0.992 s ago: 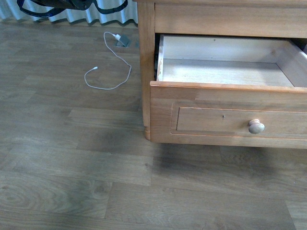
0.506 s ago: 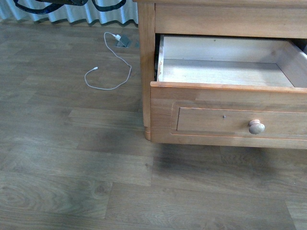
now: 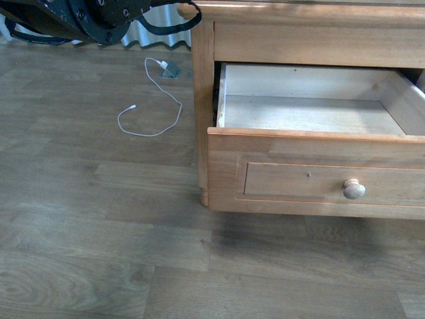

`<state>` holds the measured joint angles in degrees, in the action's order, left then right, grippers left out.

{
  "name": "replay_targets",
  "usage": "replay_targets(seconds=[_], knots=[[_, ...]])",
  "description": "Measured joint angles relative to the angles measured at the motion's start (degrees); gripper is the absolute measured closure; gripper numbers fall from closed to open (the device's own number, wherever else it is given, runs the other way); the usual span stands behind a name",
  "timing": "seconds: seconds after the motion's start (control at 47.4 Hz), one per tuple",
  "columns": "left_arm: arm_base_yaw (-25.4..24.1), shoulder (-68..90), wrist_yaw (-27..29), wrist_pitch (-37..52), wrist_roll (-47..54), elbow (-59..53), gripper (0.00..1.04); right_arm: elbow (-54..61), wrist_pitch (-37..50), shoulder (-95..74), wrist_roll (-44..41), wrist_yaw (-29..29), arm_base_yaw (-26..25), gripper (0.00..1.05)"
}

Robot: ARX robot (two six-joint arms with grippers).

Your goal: Put charger into drawer

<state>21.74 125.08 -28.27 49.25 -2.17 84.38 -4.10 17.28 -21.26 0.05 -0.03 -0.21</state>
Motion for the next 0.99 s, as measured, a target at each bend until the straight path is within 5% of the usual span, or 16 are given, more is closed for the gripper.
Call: replay_targets(seconds=[0.317,0.57,0.992], knots=[[5.53,-2.64,-2.6,-0.48,1.64,-6.75,0.65,0.02,0.0,0.0,0.0,-0.02,0.0,0.08],[7.21,5.22,2.12,-2.21,4.17,-4.59,0.65,0.0,0.0,0.0,0.0,0.0,0.0,0.08],[8.48,8.37,15.04,0.94,6.43,-2.49,0.05,0.02,0.0,0.0,0.0,-0.02,0.0,0.08]])
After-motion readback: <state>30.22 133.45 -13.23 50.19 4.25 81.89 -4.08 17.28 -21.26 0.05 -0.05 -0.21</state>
